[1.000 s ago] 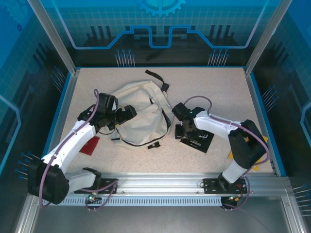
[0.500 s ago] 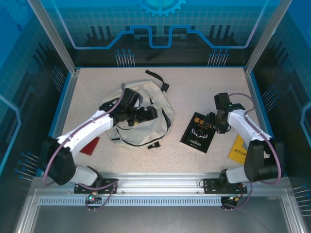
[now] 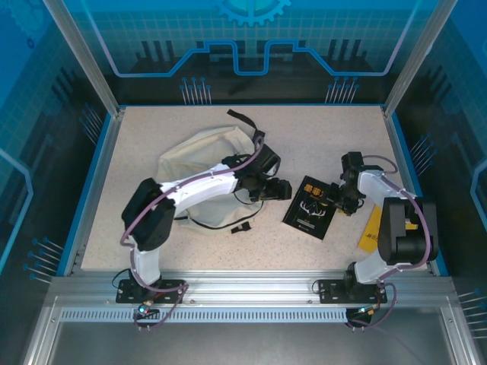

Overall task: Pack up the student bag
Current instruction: Pick up the book from the middle-right of the table.

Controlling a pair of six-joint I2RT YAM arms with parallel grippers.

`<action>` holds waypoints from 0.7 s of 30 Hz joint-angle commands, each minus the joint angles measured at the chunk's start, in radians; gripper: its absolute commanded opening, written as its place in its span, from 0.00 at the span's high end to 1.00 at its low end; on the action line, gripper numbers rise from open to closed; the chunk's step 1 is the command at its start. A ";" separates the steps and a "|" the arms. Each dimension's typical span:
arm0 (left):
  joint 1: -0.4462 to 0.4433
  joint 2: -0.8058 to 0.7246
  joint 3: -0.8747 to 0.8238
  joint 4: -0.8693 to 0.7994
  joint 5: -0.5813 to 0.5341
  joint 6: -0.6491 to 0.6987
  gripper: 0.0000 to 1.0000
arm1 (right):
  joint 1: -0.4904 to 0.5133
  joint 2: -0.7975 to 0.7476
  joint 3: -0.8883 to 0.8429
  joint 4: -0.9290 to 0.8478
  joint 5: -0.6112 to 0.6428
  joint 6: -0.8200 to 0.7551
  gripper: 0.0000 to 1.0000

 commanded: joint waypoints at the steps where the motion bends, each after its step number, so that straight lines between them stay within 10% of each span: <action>1: -0.020 0.075 0.076 -0.013 0.017 -0.040 0.28 | -0.010 0.027 -0.010 0.013 -0.024 -0.028 0.44; 21: -0.063 0.354 0.264 -0.120 -0.025 0.005 0.49 | 0.087 0.016 0.025 0.005 -0.151 -0.046 0.54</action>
